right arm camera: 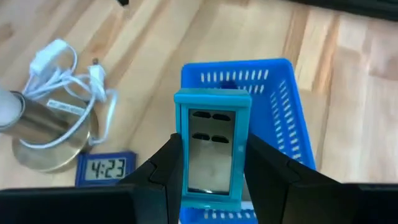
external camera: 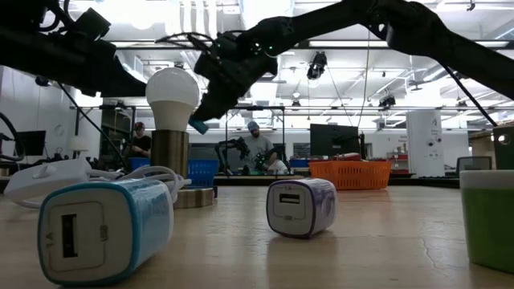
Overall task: Pick & Place Office items
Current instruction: Put the light blue timer into the blue bin
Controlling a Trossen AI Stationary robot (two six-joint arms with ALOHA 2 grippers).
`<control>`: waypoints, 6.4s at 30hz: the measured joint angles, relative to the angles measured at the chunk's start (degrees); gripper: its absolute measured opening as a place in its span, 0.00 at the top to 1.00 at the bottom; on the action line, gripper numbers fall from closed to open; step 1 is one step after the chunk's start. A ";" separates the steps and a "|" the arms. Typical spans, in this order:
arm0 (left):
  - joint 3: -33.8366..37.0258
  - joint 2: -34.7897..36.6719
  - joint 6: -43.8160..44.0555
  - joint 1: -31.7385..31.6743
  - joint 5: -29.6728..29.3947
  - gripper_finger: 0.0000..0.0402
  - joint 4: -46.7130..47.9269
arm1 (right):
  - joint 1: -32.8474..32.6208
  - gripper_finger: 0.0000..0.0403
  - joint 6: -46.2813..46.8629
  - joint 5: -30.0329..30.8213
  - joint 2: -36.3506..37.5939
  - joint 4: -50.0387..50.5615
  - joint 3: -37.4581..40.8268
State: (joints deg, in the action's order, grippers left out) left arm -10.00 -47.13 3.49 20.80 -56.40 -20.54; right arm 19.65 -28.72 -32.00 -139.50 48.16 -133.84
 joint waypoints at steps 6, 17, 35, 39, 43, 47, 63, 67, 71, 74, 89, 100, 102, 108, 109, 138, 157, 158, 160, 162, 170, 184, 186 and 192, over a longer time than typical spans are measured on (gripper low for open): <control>0.00 0.00 -0.11 -0.28 -2.26 0.75 -2.21 | -1.64 0.70 -0.23 -3.99 0.66 -3.99 0.24; 0.00 0.15 -4.16 -0.44 -5.30 0.76 -7.87 | -4.98 0.70 -1.36 12.66 3.23 -7.10 0.22; 0.00 0.40 4.48 -1.77 -6.65 0.43 -13.98 | -11.27 0.70 -12.75 50.81 3.50 -14.91 3.40; 0.00 1.49 3.45 -1.92 -8.51 0.41 -13.98 | -11.14 0.70 -12.76 53.64 3.50 -15.18 3.48; 0.25 2.51 4.29 -2.92 -9.33 0.41 -14.11 | -11.16 0.70 -14.20 57.59 3.50 -18.56 3.53; 2.70 3.52 10.13 -5.44 -9.39 0.41 -14.18 | -11.74 0.70 -17.03 61.04 3.50 -23.33 4.34; 9.64 10.32 7.90 -8.52 4.20 0.41 -23.53 | -16.14 0.70 -28.27 69.57 4.12 -45.99 19.48; 9.64 11.09 9.02 -8.82 4.19 0.41 -23.04 | -16.08 0.70 -28.36 70.80 5.35 -47.86 23.56; 9.64 11.19 7.54 -9.01 6.91 0.41 -22.41 | -16.67 0.70 -28.49 70.98 7.81 -50.91 27.97; 9.64 10.97 3.12 -9.11 11.61 0.42 -21.57 | -17.46 0.70 -29.79 70.56 10.23 -55.72 32.65; 8.71 6.76 4.82 -12.22 14.83 0.43 -19.70 | -19.90 0.70 -31.82 66.52 15.85 -67.50 43.74; 2.41 -5.39 4.59 -12.92 12.77 0.43 -21.61 | -19.90 0.70 -31.50 66.04 15.76 -67.20 43.43; 1.91 -7.28 3.32 -12.92 11.88 0.43 -24.01 | -19.90 0.70 -31.48 66.04 15.76 -67.00 43.43; 0.87 -9.99 2.50 -12.92 11.45 0.45 -26.64 | -19.80 0.70 -31.48 66.49 15.74 -66.56 43.52; 0.52 -10.29 2.75 -12.92 11.45 0.46 -26.70 | -19.76 0.70 -31.48 66.50 15.74 -66.59 43.52; -1.29 -12.96 2.55 -12.98 9.82 0.87 -26.24 | -18.74 0.70 -31.53 66.89 15.67 -66.73 43.54; -1.22 -12.98 1.63 -12.84 11.85 0.87 -25.92 | -18.72 0.49 -29.97 67.09 15.61 -66.88 43.54; -1.22 -13.01 1.61 -12.79 12.26 0.87 -25.75 | -18.68 0.43 -29.86 67.94 15.61 -66.90 43.54; -1.24 -13.00 1.64 -12.81 12.52 0.87 -25.81 | -18.62 0.32 -29.94 70.13 15.61 -67.08 43.54; -1.25 -13.00 1.66 -12.81 12.24 0.87 -25.96 | -18.28 0.25 -30.43 72.10 15.61 -66.99 43.54; -1.21 -12.92 1.92 -12.82 10.53 0.87 -24.52 | -16.91 0.19 -27.90 75.70 15.86 -60.98 43.52; -2.90 -11.37 9.77 -15.21 7.52 0.87 -6.60 | -15.60 0.25 -11.54 65.95 28.26 -52.98 55.30; -3.72 -10.82 11.31 -16.05 9.12 0.87 -2.56 | -15.46 0.26 -9.10 60.55 32.64 -52.97 59.36; -6.70 -9.94 12.52 -18.98 17.82 0.87 7.34 | -14.64 0.28 -1.74 42.02 47.95 -52.35 71.92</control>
State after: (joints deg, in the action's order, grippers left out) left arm -16.70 -57.07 16.01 1.82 -38.58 -13.21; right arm 5.01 -30.46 10.02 -91.55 -4.19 -61.93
